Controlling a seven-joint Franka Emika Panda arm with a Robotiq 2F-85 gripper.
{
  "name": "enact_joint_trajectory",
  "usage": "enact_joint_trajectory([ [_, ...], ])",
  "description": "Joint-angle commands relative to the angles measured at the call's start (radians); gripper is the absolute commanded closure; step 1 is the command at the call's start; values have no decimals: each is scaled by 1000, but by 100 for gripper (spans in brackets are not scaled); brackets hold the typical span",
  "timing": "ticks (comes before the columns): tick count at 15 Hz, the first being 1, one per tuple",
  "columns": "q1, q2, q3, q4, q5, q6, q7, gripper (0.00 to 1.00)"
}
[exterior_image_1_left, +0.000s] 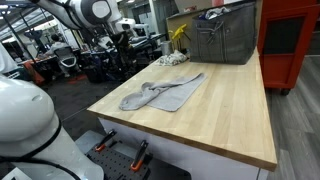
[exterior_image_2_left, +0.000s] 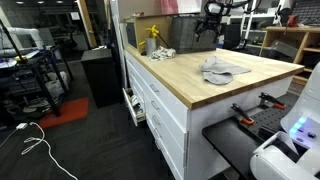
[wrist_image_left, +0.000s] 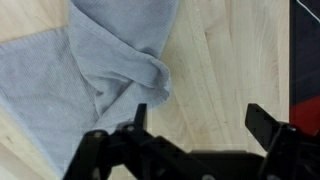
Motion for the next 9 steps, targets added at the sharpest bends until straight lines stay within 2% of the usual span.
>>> enact_joint_trajectory([
  [1,-27,101,52,86,-84,-36,90,0],
  [9,-16,248,52,180,-210,-58,225,0],
])
